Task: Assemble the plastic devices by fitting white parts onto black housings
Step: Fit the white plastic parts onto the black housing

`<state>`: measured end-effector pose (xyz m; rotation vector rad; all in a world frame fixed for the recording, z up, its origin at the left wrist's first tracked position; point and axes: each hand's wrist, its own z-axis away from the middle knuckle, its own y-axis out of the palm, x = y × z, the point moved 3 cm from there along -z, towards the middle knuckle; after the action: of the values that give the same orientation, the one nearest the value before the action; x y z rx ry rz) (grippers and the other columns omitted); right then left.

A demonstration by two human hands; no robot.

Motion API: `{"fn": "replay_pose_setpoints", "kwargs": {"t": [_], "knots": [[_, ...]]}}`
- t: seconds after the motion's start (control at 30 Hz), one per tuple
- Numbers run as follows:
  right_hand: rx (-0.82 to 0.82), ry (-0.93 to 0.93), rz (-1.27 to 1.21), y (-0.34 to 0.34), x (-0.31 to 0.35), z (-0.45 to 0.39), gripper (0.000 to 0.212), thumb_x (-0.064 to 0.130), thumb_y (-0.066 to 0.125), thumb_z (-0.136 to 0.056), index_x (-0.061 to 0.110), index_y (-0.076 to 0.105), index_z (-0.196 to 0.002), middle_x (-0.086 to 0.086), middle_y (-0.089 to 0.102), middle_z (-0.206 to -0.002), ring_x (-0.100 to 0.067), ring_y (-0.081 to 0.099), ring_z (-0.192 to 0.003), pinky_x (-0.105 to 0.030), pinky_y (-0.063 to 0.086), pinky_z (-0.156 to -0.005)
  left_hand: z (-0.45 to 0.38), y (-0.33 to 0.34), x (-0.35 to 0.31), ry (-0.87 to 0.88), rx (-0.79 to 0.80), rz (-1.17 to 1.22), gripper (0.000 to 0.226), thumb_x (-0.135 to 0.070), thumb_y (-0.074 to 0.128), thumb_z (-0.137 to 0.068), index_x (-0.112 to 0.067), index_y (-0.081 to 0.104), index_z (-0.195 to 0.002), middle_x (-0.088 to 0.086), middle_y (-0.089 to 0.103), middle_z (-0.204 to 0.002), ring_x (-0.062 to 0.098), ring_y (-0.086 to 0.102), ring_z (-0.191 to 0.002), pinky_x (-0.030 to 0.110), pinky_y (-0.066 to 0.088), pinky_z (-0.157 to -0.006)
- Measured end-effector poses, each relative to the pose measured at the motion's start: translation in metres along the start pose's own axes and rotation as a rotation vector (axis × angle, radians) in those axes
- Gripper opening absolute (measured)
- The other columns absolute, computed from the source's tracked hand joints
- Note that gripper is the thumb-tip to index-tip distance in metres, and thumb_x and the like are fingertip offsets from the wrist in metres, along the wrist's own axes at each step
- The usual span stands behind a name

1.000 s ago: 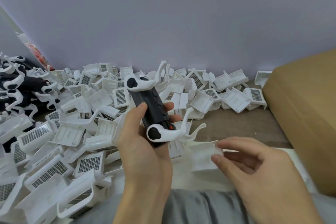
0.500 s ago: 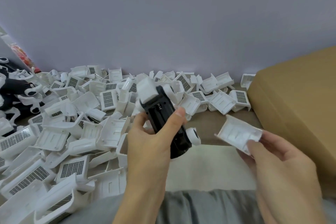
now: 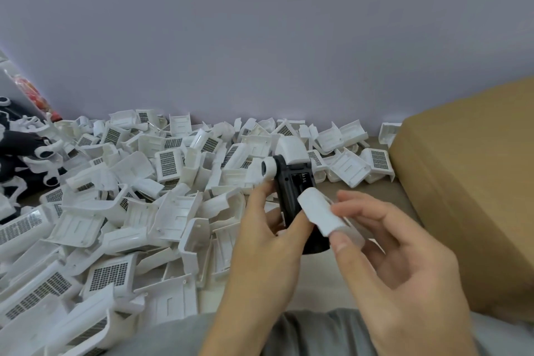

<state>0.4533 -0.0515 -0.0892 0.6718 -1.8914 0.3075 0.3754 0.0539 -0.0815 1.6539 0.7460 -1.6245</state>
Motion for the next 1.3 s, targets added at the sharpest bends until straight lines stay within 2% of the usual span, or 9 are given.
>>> {"fn": "replay_pose_setpoints", "kwargs": {"t": [0.13,0.27,0.4,0.5,0.6,0.77,0.87,1.1,1.3], "knots": [[-0.051,0.002,0.069,0.002,0.003,-0.001,0.018,0.040,0.081,-0.071,0.033,0.074,-0.087,0.009,0.070,-0.110,-0.018,0.069,-0.104,-0.022,0.055,-0.076,0.003,0.002,-0.004,0.030,0.063,0.005,0.035,-0.022,0.071,-0.081,-0.037,0.064,-0.112,0.002,0.078,-0.087,0.011,0.073,-0.067,0.006,0.041,-0.048],[-0.091,0.030,0.041,-0.003,-0.006,-0.001,0.025,0.024,0.082,-0.078,0.034,0.071,-0.098,0.006,0.069,-0.113,-0.015,0.064,-0.114,-0.019,0.056,-0.080,0.006,0.008,-0.004,0.049,0.144,-0.021,0.034,-0.015,0.065,-0.089,-0.039,0.063,-0.114,-0.002,0.078,-0.090,0.001,0.066,-0.063,0.004,0.040,-0.049],[-0.088,0.140,-0.006,-0.007,-0.015,-0.003,0.058,0.007,0.079,-0.072,0.038,0.062,-0.118,0.013,0.074,-0.108,-0.002,0.069,-0.103,-0.012,0.054,-0.080,0.007,0.008,-0.005,0.064,0.131,-0.007,0.034,-0.008,0.060,-0.094,-0.039,0.062,-0.108,-0.012,0.077,-0.083,-0.006,0.059,-0.053,0.004,0.040,-0.052],[-0.108,0.117,0.084,-0.007,-0.013,-0.003,0.058,0.009,0.081,-0.072,0.036,0.062,-0.119,0.019,0.074,-0.106,-0.001,0.070,-0.099,-0.024,0.055,-0.084,0.008,0.007,-0.009,0.078,0.118,0.041,0.036,-0.003,0.055,-0.096,-0.036,0.063,-0.108,-0.011,0.076,-0.077,-0.004,0.058,-0.049,0.004,0.041,-0.049],[-0.147,0.032,0.104,-0.004,-0.006,-0.003,0.056,0.024,0.083,-0.068,0.035,0.063,-0.119,0.023,0.073,-0.107,0.001,0.070,-0.099,-0.016,0.054,-0.081,0.009,0.009,-0.010,0.068,0.147,0.067,0.032,-0.004,0.053,-0.098,-0.033,0.065,-0.109,-0.009,0.076,-0.076,-0.004,0.058,-0.048,0.005,0.042,-0.048],[-0.223,-0.020,0.145,-0.003,0.000,-0.004,0.055,0.046,0.077,-0.060,0.037,0.065,-0.114,0.022,0.073,-0.103,-0.003,0.070,-0.097,-0.014,0.054,-0.076,0.009,0.011,-0.007,0.041,0.230,0.059,0.024,-0.030,0.063,-0.092,-0.053,0.071,-0.096,-0.012,0.077,-0.089,-0.001,0.069,-0.073,0.008,0.046,-0.058],[-0.280,-0.079,0.254,-0.004,0.004,-0.002,0.047,0.049,0.085,-0.069,0.035,0.066,-0.110,0.013,0.072,-0.099,-0.009,0.070,-0.093,-0.018,0.056,-0.073,0.010,0.012,-0.005,0.026,0.309,0.041,0.026,-0.037,0.059,-0.083,-0.055,0.068,-0.099,-0.010,0.078,-0.097,0.015,0.074,-0.094,0.023,0.057,-0.077],[-0.157,-0.212,0.477,0.005,0.008,0.000,0.033,0.036,0.068,-0.082,0.027,0.067,-0.113,0.010,0.061,-0.111,-0.006,0.062,-0.091,-0.019,0.051,-0.071,0.010,0.014,-0.011,0.066,0.241,0.077,0.019,-0.015,0.063,-0.093,-0.025,0.069,-0.108,-0.003,0.076,-0.080,0.001,0.064,-0.055,0.009,0.045,-0.048],[-0.030,-0.179,0.430,0.007,0.002,-0.001,0.054,0.025,0.073,-0.072,0.025,0.065,-0.126,0.013,0.063,-0.119,-0.006,0.065,-0.103,-0.020,0.054,-0.074,0.007,0.010,-0.011,0.031,0.113,0.157,0.013,-0.014,0.062,-0.094,-0.018,0.070,-0.104,0.007,0.078,-0.083,0.015,0.073,-0.063,0.015,0.051,-0.049]]}}
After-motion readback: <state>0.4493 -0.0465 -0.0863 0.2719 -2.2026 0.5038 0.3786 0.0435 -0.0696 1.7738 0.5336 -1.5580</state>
